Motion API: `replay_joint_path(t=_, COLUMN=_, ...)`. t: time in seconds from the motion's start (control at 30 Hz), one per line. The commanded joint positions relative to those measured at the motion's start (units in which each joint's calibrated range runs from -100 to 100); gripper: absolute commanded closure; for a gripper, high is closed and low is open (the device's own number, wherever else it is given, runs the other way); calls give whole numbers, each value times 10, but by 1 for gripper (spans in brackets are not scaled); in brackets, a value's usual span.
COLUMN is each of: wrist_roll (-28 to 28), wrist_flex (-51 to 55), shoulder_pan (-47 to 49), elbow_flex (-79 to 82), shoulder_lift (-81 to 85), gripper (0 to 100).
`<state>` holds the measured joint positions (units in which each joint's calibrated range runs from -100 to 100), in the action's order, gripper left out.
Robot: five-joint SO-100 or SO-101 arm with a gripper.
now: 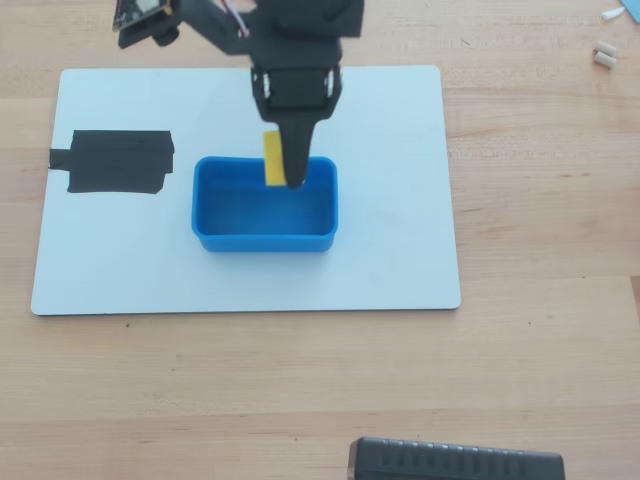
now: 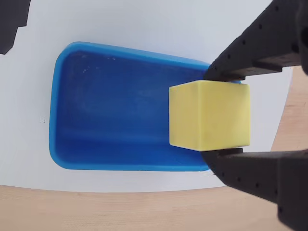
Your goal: Pick up yellow cube and drop it in the blue rectangular bin
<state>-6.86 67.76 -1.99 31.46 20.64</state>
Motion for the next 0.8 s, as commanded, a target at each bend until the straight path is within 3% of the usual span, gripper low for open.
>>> replay_joint_path(t=0.0, wrist_roll=-1, wrist_flex=-71, shoulder_pan=3, elbow_flex=34, shoulder_lift=37, gripper=86)
replay_joint_path(t=0.3, wrist_roll=-2, wrist_flex=-117, shoulder_pan=0, elbow_flex=64, shoulder_lift=30, gripper=84)
replay_joint_path(t=0.47, wrist_roll=-2, wrist_flex=-118, shoulder_pan=-2, elbow_flex=71, shoulder_lift=35, gripper=76)
replay_joint_path(t=0.77, wrist_roll=1, wrist_flex=-61, shoulder_pan=4, elbow_flex=106, shoulder_lift=169, gripper=73)
